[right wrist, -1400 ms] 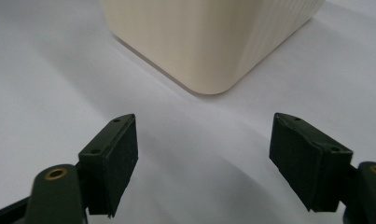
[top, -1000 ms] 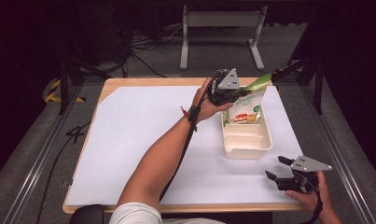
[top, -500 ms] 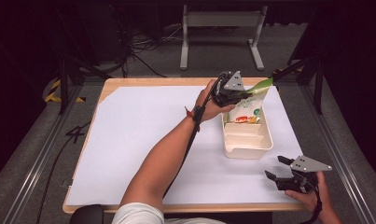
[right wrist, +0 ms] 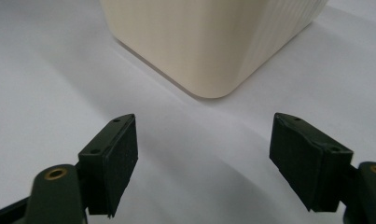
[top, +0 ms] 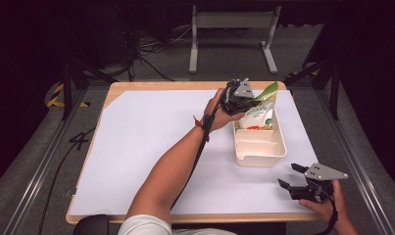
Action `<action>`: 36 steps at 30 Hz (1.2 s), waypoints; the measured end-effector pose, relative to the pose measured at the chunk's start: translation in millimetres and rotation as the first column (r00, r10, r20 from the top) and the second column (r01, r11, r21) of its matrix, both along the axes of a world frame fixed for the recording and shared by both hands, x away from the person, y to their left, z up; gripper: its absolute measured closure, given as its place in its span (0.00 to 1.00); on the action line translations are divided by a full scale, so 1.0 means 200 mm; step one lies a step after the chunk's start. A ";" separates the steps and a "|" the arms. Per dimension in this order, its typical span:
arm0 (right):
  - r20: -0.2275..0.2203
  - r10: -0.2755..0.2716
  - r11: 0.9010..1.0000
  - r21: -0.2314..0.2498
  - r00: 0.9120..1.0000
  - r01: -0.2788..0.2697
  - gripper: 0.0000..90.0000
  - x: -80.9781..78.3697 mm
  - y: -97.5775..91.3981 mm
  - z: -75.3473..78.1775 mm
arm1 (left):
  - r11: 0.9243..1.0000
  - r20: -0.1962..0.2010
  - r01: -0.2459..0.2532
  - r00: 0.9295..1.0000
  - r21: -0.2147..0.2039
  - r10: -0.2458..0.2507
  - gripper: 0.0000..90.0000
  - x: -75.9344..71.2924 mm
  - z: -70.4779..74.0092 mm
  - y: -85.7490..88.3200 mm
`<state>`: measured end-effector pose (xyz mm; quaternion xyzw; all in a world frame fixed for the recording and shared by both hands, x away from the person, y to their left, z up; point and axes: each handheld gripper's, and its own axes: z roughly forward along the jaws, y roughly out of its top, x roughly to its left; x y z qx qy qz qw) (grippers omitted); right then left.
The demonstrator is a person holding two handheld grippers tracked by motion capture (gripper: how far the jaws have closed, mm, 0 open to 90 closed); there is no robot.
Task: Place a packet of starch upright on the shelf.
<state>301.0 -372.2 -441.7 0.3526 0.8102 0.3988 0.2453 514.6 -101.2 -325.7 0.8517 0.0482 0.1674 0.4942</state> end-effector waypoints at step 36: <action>-0.004 0.002 1.000 -0.008 1.000 -0.002 0.26 0.00 0.00 0.00 | 0.993 0.024 -0.119 0.993 0.017 0.118 0.29 -0.08 0.02 0.12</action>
